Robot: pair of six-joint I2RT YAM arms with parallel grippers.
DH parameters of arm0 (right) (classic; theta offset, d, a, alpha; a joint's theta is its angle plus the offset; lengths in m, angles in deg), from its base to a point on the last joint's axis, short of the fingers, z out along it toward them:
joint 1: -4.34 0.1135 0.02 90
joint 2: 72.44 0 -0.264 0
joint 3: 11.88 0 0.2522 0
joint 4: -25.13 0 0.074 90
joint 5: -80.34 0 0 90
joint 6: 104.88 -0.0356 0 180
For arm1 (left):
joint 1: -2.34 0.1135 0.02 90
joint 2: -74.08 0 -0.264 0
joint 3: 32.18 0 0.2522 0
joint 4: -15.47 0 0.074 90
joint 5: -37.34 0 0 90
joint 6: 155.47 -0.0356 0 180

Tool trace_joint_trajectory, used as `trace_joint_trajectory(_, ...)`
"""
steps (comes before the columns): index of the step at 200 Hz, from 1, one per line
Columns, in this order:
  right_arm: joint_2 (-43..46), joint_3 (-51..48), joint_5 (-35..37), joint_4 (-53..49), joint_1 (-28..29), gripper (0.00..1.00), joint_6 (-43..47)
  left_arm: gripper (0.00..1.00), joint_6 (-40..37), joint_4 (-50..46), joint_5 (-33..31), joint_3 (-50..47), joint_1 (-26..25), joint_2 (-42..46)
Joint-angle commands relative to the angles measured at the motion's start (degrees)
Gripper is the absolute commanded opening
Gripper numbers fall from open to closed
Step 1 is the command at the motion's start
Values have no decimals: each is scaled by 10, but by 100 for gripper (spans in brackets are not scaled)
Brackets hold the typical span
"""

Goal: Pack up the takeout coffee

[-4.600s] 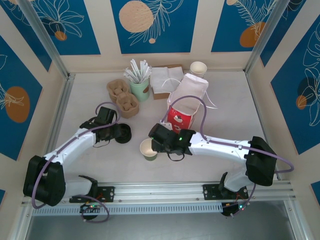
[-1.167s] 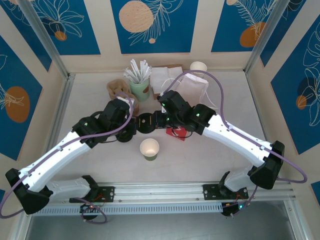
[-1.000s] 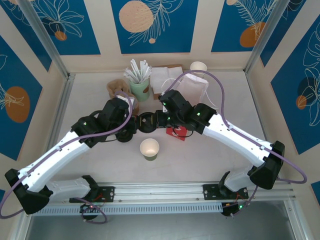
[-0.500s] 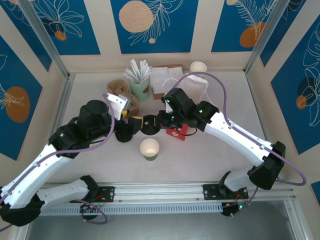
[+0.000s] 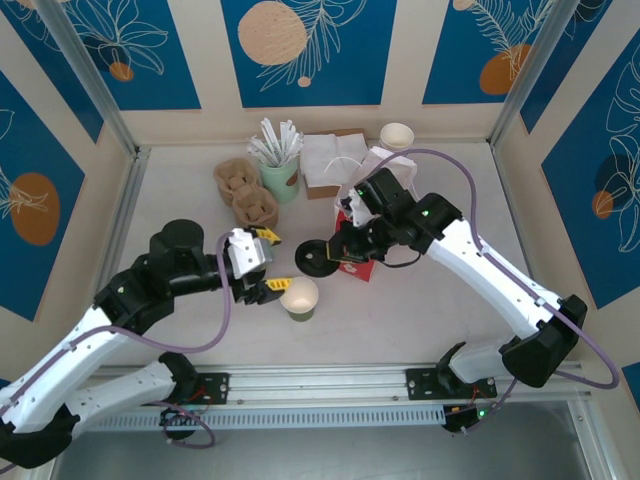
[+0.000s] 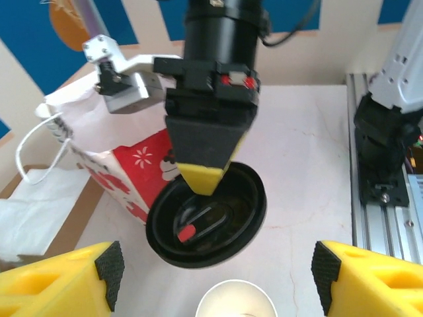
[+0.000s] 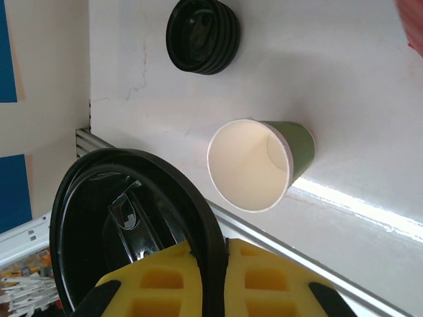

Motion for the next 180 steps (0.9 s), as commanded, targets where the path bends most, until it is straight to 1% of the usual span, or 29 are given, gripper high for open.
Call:
trace_joint_trajectory(1, 15, 14, -51, -46, -14, 0, 20, 76, -79, 31, 29, -17, -22, -1)
trace_joint_trajectory(19, 18, 17, -62, -59, -20, 0, 25, 76, -114, 35, 5, -25, -44, -7)
trace_joint_trajectory(52, 24, 17, -82, -73, -26, 0, 32, 73, -164, 36, -62, -28, -84, -31)
trace_joint_trajectory(64, 25, 15, -88, -75, -27, 0, 33, 69, -177, 34, -85, -25, -96, -44)
trace_joint_trajectory(74, 27, 14, -92, -75, -28, 0, 33, 62, -187, 31, -104, -20, -103, -56)
trace_joint_trajectory(85, 29, 14, -95, -76, -30, 0, 34, 57, -194, 29, -122, -15, -110, -67)
trace_joint_trajectory(134, 31, 11, -105, -82, -31, 0, 42, 43, -219, 41, -163, -7, -128, -91)
trace_joint_trajectory(180, 33, 5, -110, -84, -32, 0, 44, 40, -235, 44, -169, 0, -142, -107)
